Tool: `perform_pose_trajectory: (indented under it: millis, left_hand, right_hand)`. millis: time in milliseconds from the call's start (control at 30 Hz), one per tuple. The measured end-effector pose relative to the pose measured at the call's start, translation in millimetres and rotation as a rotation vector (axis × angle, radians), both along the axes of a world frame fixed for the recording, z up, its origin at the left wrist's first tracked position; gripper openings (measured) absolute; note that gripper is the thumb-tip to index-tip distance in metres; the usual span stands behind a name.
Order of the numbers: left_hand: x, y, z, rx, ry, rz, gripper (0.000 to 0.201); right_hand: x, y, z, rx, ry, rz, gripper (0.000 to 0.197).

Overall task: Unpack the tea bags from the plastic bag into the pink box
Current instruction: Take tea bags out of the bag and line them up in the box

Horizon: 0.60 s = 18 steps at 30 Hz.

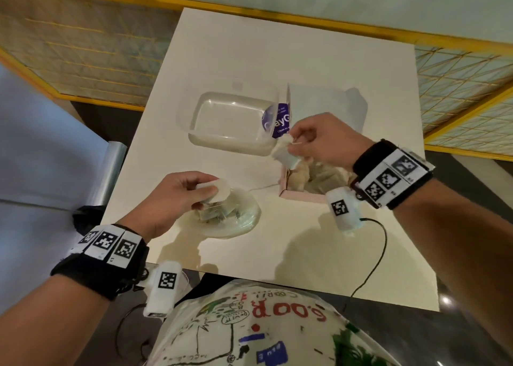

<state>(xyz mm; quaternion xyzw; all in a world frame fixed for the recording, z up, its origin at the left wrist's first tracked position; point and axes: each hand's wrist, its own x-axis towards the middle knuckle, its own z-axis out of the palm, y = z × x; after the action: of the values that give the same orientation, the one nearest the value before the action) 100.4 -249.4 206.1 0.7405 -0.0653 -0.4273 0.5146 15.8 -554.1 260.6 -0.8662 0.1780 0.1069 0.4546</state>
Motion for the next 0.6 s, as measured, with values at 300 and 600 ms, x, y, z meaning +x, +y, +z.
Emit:
perform_pose_trajectory:
  millis: [300, 600]
  left_hand:
    - [-1.8, -9.2, -5.6, 0.002, -0.003, -0.032, 0.019]
    - [-3.9, -6.1, -9.9, 0.034, 0.02, 0.054, 0.013]
  right_hand:
    - [-54.2, -62.7, -45.3, -0.486, 0.285, 0.248, 0.009]
    - [-39.8, -46.9, -80.9, -0.944, 0.549, 0.458, 0.012]
